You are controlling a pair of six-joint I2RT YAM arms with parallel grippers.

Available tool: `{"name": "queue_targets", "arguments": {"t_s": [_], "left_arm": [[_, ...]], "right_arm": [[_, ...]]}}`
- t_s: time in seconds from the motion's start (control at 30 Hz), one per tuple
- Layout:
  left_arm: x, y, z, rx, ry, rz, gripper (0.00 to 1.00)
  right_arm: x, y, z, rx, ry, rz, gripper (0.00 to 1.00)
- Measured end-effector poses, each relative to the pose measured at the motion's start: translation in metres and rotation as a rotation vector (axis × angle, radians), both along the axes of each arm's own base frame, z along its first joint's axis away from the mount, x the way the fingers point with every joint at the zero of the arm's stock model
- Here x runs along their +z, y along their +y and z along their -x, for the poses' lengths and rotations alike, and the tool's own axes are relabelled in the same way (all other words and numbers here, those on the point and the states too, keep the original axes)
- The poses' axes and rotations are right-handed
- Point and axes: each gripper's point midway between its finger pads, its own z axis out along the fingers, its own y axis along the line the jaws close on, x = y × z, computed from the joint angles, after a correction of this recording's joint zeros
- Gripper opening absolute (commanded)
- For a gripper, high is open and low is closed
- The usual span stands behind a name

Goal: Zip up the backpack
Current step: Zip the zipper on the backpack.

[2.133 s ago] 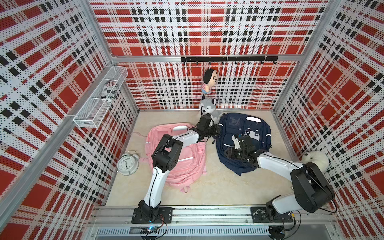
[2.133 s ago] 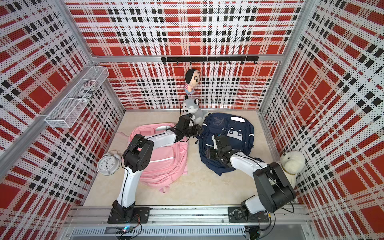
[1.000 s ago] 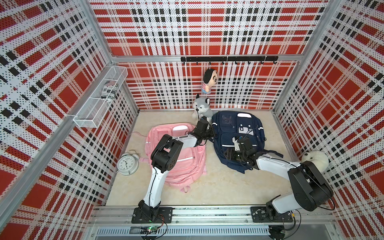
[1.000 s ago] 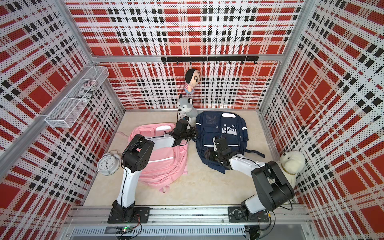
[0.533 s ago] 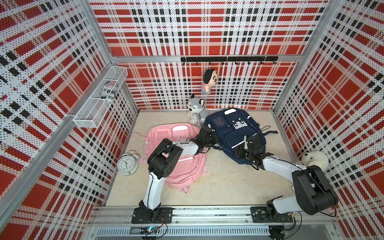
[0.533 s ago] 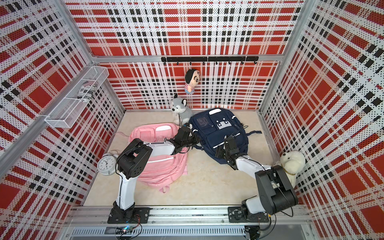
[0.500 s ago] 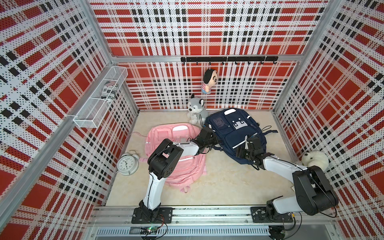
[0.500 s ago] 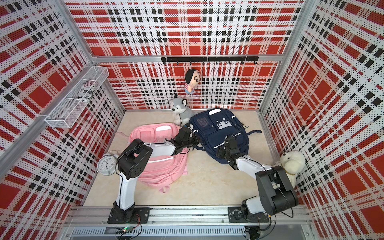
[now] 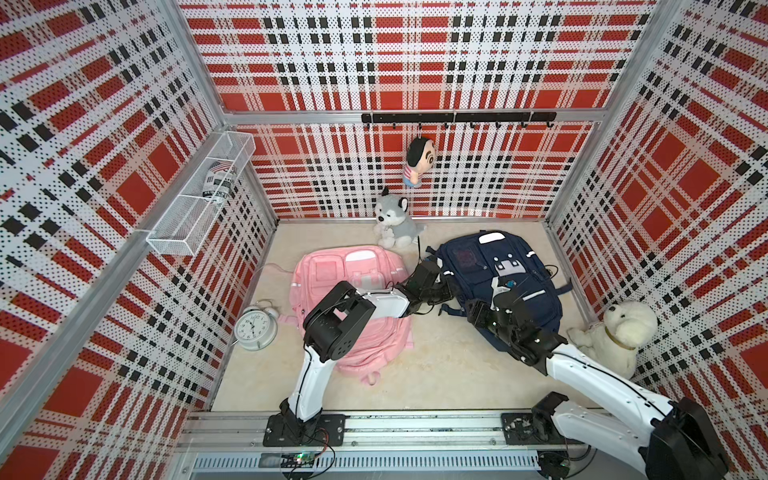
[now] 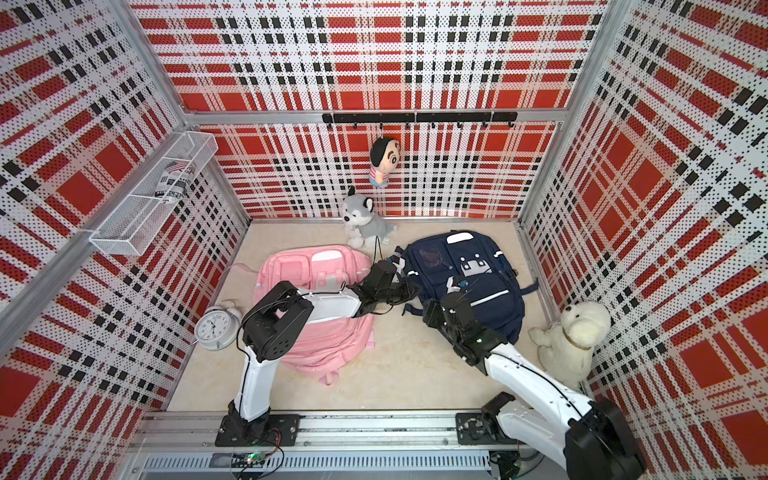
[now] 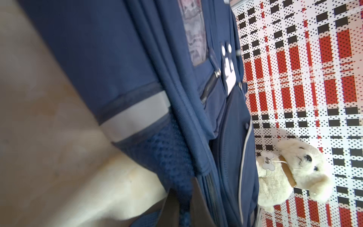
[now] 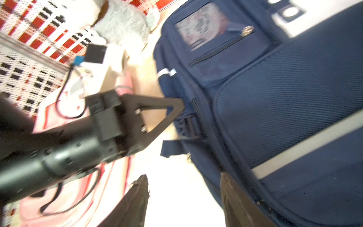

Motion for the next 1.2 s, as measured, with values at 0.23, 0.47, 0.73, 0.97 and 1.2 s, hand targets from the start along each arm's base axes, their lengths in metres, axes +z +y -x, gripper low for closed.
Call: {"name": "queue_targets", "arguments": {"t_s": [0.23,0.47,0.73,0.97,1.2], "left_arm": [[0.001,-0.001,0.003,-0.013,0.013,0.010,0.04],[-0.004,0.005,0.001,0.000,0.027,0.024,0.04],[-0.019,0.016,0.006,0.010,0.060,0.031,0.04],[-0.017,0.018,0.010,0.013,0.069,0.059,0.04],[-0.017,0.023,0.012,0.022,0.075,0.070,0.04]], "right_arm": [[-0.039,0.039,0.034,0.003,0.111,0.061,0.60],[-0.072,0.044,0.036,-0.080,0.177,0.141,0.62],[-0.072,0.039,0.022,-0.146,0.137,0.207,0.65],[-0.090,0.057,0.002,-0.179,0.134,0.240,0.60],[-0.095,0.060,-0.007,-0.240,0.125,0.271,0.60]]}}
